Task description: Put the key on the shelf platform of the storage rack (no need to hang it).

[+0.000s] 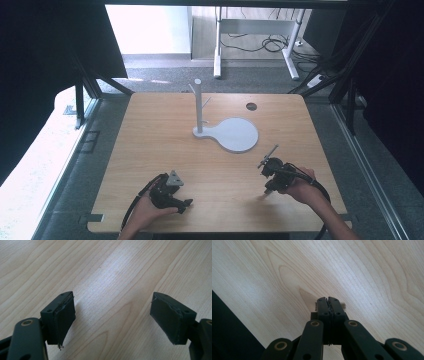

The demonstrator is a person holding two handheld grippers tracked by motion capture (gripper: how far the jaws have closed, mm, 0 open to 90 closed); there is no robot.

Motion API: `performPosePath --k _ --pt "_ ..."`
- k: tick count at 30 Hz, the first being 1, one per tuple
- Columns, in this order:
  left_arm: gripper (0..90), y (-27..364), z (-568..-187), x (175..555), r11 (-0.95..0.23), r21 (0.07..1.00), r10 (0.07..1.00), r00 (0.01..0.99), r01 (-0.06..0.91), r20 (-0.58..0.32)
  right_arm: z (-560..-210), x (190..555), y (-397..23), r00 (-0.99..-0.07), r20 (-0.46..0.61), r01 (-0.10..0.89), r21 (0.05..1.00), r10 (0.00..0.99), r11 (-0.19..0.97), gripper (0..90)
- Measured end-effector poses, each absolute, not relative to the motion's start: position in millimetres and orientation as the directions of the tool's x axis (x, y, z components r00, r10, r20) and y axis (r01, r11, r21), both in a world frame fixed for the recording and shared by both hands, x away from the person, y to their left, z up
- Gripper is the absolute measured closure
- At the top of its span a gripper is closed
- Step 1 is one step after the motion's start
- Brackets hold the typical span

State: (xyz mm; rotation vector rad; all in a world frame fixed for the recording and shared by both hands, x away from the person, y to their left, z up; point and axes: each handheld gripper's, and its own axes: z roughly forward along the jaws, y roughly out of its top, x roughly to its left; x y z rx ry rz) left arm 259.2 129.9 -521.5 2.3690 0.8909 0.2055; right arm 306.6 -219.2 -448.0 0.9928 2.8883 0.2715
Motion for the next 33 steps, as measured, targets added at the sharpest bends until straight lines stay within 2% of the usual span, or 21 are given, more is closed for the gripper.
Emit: performPosePath --k 33 --pt "20.4 132 -519 259 -0.593 0.590 0.644 0.763 0.548 -0.062 -403 334 -217 -0.771 -0.009 0.611 0.271 0.637 0.743 89.6"
